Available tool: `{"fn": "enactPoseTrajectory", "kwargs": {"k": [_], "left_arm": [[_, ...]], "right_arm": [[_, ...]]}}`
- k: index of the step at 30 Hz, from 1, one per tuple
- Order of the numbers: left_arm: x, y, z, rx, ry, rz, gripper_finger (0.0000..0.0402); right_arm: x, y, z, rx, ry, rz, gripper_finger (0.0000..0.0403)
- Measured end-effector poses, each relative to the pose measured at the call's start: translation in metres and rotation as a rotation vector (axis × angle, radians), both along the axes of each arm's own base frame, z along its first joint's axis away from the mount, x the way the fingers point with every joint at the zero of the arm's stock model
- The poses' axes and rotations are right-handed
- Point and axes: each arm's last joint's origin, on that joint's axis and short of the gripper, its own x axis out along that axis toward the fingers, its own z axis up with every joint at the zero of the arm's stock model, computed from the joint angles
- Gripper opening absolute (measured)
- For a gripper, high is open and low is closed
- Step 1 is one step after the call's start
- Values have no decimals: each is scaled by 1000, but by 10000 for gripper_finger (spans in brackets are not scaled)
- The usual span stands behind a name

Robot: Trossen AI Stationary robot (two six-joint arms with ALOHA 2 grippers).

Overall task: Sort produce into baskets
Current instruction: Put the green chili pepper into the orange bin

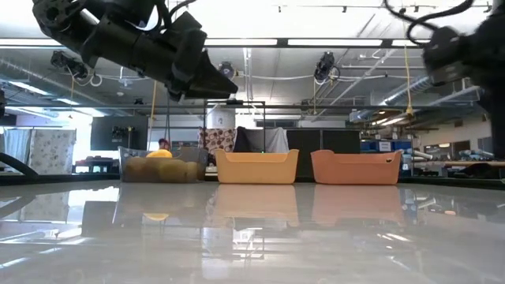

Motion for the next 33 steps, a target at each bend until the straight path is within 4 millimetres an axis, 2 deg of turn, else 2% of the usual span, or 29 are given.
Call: {"fn": "enactPoseTrajectory", "kwargs": {"k": [8, 14, 17, 19, 23, 28, 33], "left_arm": [[1, 0, 3, 18, -19, -5, 212], [1, 0, 3, 17, -19, -6, 212], [1, 0, 2, 9, -20, -5, 212], [1, -1, 2, -13, -24, -20, 212], [1, -2, 2, -24, -26, -47, 212], [0, -2, -2, -92, -16, -37, 212], [0, -7, -6, -203, 20, -156, 208]], "right_arm": [[8, 39, -19, 18, -79, 91, 229], [14, 47, -41, 0, -14, 112, 223], [16, 46, -46, -21, 14, 115, 196], [17, 43, -46, -29, 15, 136, 159], [21, 37, -38, -92, -67, 168, 49], [31, 13, -24, -243, -164, 194, 45], [44, -38, -5, -573, -219, 144, 45]]}}
